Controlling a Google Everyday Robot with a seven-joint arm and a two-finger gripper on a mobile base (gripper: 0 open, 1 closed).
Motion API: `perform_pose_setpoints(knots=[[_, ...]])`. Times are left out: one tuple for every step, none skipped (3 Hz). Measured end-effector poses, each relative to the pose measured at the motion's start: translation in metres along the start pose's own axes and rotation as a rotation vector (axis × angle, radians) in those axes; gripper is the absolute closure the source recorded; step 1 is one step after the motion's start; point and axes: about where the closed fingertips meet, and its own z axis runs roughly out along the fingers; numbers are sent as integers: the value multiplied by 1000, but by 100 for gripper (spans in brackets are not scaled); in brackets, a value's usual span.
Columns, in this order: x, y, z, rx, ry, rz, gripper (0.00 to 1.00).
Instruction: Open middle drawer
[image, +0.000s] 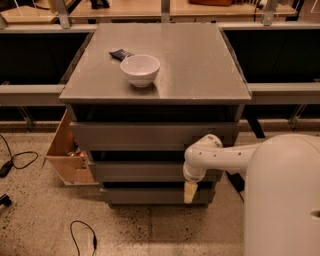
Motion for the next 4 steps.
perform_pose_setpoints(knots=[[0,-4,18,-17,-18,25,16],[14,0,23,-24,-17,61,40],[17,0,18,-25,-16,67,63],[16,-2,10,-25,-16,67,86]])
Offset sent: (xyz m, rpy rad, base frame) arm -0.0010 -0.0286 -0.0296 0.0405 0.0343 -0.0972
